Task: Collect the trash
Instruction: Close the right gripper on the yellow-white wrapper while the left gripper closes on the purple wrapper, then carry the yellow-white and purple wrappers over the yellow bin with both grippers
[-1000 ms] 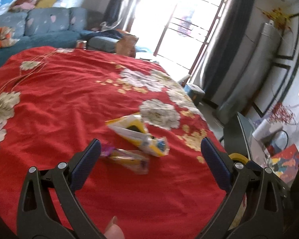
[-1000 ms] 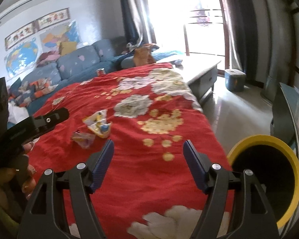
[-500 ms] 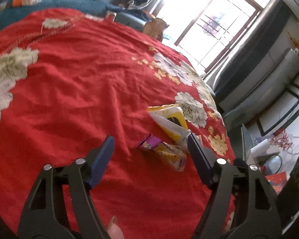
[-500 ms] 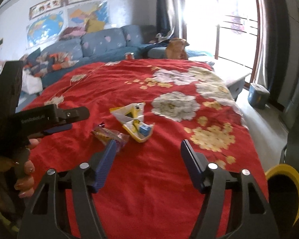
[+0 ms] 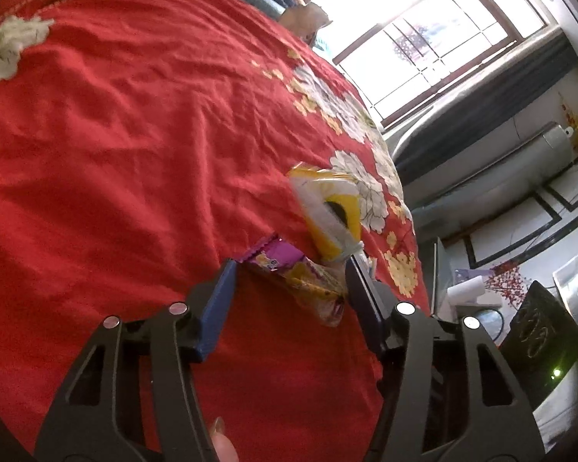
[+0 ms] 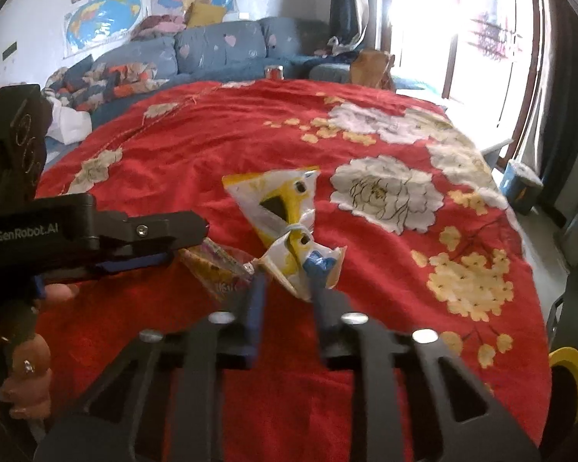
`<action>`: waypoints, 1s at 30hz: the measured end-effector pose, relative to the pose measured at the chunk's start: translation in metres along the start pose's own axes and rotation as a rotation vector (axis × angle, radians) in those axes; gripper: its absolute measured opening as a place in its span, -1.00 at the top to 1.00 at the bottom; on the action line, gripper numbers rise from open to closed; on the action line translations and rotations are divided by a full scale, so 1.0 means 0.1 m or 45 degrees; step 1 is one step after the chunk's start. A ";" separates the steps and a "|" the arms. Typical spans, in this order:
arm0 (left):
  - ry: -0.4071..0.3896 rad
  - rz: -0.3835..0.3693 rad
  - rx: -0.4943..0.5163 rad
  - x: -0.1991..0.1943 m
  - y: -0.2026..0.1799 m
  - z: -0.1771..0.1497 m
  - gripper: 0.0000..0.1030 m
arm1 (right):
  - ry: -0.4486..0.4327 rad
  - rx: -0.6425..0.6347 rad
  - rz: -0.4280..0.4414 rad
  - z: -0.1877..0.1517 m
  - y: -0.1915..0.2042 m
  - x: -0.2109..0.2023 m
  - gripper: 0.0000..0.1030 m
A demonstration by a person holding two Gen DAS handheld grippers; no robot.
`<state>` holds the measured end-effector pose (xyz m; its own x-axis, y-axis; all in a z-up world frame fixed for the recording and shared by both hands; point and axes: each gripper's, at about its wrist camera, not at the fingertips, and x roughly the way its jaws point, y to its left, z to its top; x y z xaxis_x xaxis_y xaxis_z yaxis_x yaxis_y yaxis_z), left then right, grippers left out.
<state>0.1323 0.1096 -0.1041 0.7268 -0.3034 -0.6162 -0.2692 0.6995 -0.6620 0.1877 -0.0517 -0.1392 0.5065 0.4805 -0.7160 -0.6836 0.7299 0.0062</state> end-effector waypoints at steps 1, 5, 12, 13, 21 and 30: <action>0.002 0.003 -0.001 0.01 0.00 0.00 0.11 | -0.001 0.007 -0.003 0.00 -0.01 0.00 0.79; 0.001 0.011 -0.010 0.08 0.00 0.02 0.33 | -0.025 0.072 -0.003 -0.03 -0.10 -0.06 0.92; 0.013 0.022 0.053 0.19 -0.09 -0.01 0.75 | -0.083 0.182 0.017 -0.12 -0.23 -0.25 0.94; 0.011 0.021 0.070 0.19 -0.12 -0.03 0.76 | -0.091 0.195 0.017 -0.14 -0.24 -0.29 0.94; -0.021 -0.019 0.253 0.04 -0.53 -0.16 0.79 | -0.156 0.297 -0.005 -0.25 -0.44 -0.57 0.95; -0.021 -0.075 0.461 -0.03 -1.03 -0.37 0.79 | -0.217 0.398 -0.084 -0.41 -0.76 -0.92 0.95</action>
<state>0.1342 0.0147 -0.0499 0.7455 -0.3417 -0.5722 0.0124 0.8655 -0.5008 0.1717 -0.1715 -0.1020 0.6425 0.4823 -0.5954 -0.4663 0.8627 0.1956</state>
